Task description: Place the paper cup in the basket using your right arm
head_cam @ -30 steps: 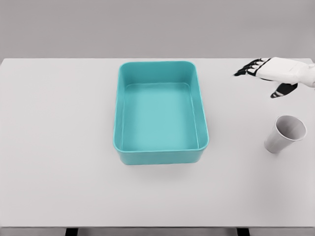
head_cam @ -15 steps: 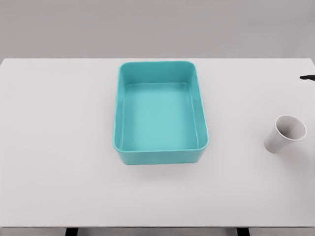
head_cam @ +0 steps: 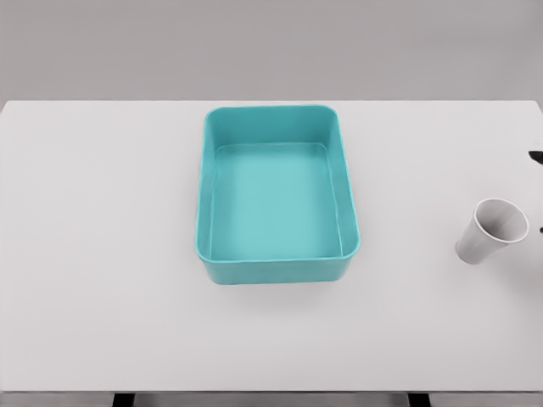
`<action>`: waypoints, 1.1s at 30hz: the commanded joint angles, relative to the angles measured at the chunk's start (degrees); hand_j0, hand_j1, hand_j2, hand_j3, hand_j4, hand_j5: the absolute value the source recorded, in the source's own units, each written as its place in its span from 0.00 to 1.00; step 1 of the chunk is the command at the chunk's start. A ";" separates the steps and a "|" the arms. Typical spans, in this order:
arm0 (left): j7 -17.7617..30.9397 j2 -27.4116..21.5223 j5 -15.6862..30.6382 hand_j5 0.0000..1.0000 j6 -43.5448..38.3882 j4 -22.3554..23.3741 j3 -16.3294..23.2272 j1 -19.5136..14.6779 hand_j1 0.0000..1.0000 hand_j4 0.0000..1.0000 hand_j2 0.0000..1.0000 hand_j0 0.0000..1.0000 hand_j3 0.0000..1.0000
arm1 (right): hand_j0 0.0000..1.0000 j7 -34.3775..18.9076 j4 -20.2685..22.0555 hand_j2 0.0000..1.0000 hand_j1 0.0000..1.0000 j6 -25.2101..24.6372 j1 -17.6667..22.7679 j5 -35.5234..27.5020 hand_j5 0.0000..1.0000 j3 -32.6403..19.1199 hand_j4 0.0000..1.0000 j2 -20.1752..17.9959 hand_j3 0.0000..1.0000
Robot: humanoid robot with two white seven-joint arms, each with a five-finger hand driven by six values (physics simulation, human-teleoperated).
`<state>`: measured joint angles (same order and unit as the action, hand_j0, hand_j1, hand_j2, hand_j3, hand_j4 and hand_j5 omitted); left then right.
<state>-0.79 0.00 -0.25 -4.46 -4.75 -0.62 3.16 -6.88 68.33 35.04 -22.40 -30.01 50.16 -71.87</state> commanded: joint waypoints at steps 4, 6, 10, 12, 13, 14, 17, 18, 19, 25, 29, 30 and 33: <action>0.00 0.00 -0.01 1.00 0.06 0.01 0.01 0.00 1.00 1.00 1.00 1.00 1.00 | 1.00 0.02 0.05 1.00 1.00 -0.04 1.39 -2.16 1.00 -0.15 1.00 1.12 1.00; 0.00 0.00 -0.01 1.00 -0.03 0.01 0.01 0.00 1.00 1.00 1.00 1.00 1.00 | 1.00 0.02 0.05 1.00 1.00 -0.04 1.57 -2.16 1.00 -0.15 1.00 1.47 1.00; 0.00 0.00 -0.01 1.00 0.06 0.01 0.01 0.00 1.00 1.00 1.00 1.00 1.00 | 1.00 0.11 0.05 1.00 1.00 -0.04 3.77 -2.69 1.00 -0.15 1.00 1.56 1.00; 0.00 0.00 -0.01 1.00 0.06 0.01 0.01 0.00 1.00 1.00 1.00 1.00 1.00 | 1.00 0.11 0.05 1.00 1.00 -0.04 4.38 -2.69 1.00 -0.15 1.00 1.56 1.00; 0.00 0.00 -0.01 1.00 -0.03 0.01 0.01 0.00 1.00 1.00 1.00 1.00 1.00 | 1.00 0.20 0.05 1.00 1.00 -0.04 4.65 -2.69 1.00 -0.15 1.00 1.56 1.00; 0.00 0.00 -0.01 1.00 0.06 0.01 0.01 0.00 1.00 1.00 1.00 1.00 1.00 | 1.00 0.37 0.14 1.00 1.00 -0.04 4.82 -2.69 1.00 -0.15 1.00 2.00 1.00; 0.00 0.00 -0.01 1.00 -0.03 0.01 0.01 0.00 1.00 1.00 1.00 1.00 1.00 | 1.00 0.46 0.14 1.00 1.00 -0.04 5.17 -2.86 1.00 -0.15 1.00 2.88 1.00; 0.00 0.00 -0.01 1.00 0.06 0.01 0.01 0.00 1.00 1.00 1.00 1.00 1.00 | 1.00 0.46 0.14 1.00 1.00 -0.04 5.17 -3.39 1.00 -0.15 1.00 3.23 1.00; 0.00 0.00 -0.01 1.00 0.06 0.01 0.01 0.00 1.00 1.00 1.00 1.00 1.00 | 1.00 0.46 0.14 1.00 1.00 -0.04 5.26 -4.18 1.00 -0.15 1.00 3.58 1.00; 0.00 0.00 -0.01 1.00 0.06 0.01 0.01 0.00 1.00 1.00 1.00 1.00 1.00 | 1.00 0.46 0.14 1.00 1.00 -0.04 7.46 -8.49 1.00 -0.15 1.00 5.07 1.00; 0.00 0.00 -0.01 1.00 0.06 0.01 0.01 0.00 1.00 1.00 1.00 1.00 1.00 | 1.00 0.46 0.40 1.00 1.00 -0.04 7.81 -10.16 1.00 -0.24 1.00 5.60 1.00; 0.00 0.00 -0.01 1.00 0.06 0.01 0.01 0.00 1.00 1.00 1.00 1.00 1.00 | 1.00 0.46 0.49 1.00 1.00 -0.04 7.90 -10.59 1.00 -0.24 1.00 5.69 1.00; 0.00 0.00 -0.01 1.00 -0.03 0.01 0.01 0.00 1.00 1.00 1.00 1.00 1.00 | 1.00 0.46 1.02 1.00 1.00 -0.04 8.16 -11.30 1.00 -0.24 1.00 5.69 1.00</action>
<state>-0.80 0.00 -0.25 -4.45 -4.76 -0.62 3.16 -6.45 69.04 35.03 -14.24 -40.44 50.05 -66.18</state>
